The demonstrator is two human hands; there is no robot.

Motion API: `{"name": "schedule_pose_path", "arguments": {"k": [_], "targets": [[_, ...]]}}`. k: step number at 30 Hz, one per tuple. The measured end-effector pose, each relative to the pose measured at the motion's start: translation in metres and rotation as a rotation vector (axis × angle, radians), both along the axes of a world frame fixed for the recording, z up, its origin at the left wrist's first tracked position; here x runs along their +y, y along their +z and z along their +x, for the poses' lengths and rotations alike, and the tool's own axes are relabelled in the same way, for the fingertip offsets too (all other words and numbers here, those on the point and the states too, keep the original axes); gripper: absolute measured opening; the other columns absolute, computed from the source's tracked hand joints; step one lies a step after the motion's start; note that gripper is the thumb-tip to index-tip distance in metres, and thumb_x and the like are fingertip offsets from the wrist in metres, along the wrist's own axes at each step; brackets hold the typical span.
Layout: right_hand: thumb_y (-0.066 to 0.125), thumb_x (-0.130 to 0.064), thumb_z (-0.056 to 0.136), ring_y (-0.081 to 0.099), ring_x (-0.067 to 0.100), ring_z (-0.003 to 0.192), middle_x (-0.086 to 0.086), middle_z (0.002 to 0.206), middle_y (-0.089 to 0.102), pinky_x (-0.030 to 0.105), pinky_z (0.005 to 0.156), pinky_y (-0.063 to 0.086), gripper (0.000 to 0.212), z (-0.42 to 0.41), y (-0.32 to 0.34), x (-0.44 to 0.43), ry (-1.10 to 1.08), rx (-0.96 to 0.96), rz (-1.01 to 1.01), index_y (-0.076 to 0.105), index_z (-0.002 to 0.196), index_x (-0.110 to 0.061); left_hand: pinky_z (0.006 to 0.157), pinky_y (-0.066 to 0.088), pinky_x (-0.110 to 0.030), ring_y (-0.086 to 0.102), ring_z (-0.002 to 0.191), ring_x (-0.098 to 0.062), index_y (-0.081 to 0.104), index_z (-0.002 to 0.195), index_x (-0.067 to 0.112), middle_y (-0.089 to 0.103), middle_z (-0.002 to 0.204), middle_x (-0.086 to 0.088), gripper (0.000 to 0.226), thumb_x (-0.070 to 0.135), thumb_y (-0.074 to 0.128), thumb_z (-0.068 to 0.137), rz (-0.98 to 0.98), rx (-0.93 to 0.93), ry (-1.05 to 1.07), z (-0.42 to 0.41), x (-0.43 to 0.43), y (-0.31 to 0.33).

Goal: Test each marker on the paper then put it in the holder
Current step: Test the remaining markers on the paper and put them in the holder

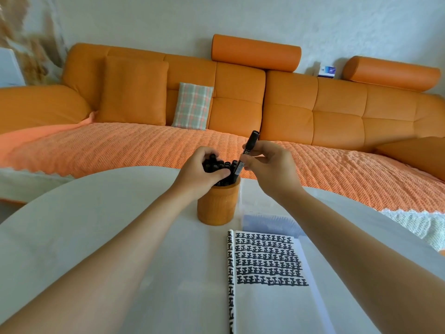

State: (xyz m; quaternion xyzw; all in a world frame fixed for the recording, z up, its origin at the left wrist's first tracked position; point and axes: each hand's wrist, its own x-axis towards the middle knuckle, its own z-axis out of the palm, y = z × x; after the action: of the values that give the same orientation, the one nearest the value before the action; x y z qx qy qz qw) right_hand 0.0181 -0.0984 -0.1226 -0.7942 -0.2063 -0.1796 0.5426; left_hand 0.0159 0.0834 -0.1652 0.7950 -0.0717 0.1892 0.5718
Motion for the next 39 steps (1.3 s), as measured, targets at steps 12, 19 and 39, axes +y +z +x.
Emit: {"name": "schedule_pose_path", "arguments": {"k": [12,19,39], "targets": [[0.074,-0.009,0.085,0.071,0.010,0.083,-0.004,0.091,0.071,0.034,0.078,0.059,0.020,0.000,-0.016,0.009,0.059,-0.050,-0.020,0.066,0.102,-0.017,0.094,0.034,-0.024,0.042,0.120,-0.008,0.043,0.138,0.036,0.046,0.136,0.007,0.071,0.018,0.079,0.079,0.154,0.150,-0.113,-0.009,0.019,0.006],[0.074,-0.017,0.084,0.061,0.004,0.068,-0.009,0.094,0.068,0.019,0.060,0.041,0.018,0.001,-0.021,0.011,0.021,0.080,-0.265,0.066,0.098,-0.025,0.108,0.036,-0.041,0.038,0.132,-0.018,0.033,0.142,0.043,0.038,0.144,0.004,0.104,0.048,0.088,0.055,0.236,0.201,-0.139,-0.006,0.018,0.005],[0.068,-0.013,0.083,0.059,0.005,0.094,-0.008,0.116,0.056,0.019,0.078,0.048,0.056,0.008,-0.033,0.009,0.058,-0.017,-0.348,0.052,0.134,-0.030,0.099,0.042,-0.027,0.048,0.124,-0.011,0.042,0.139,0.039,0.049,0.136,0.010,0.084,0.035,0.087,0.068,0.195,0.183,-0.218,0.003,0.014,0.012]]}}
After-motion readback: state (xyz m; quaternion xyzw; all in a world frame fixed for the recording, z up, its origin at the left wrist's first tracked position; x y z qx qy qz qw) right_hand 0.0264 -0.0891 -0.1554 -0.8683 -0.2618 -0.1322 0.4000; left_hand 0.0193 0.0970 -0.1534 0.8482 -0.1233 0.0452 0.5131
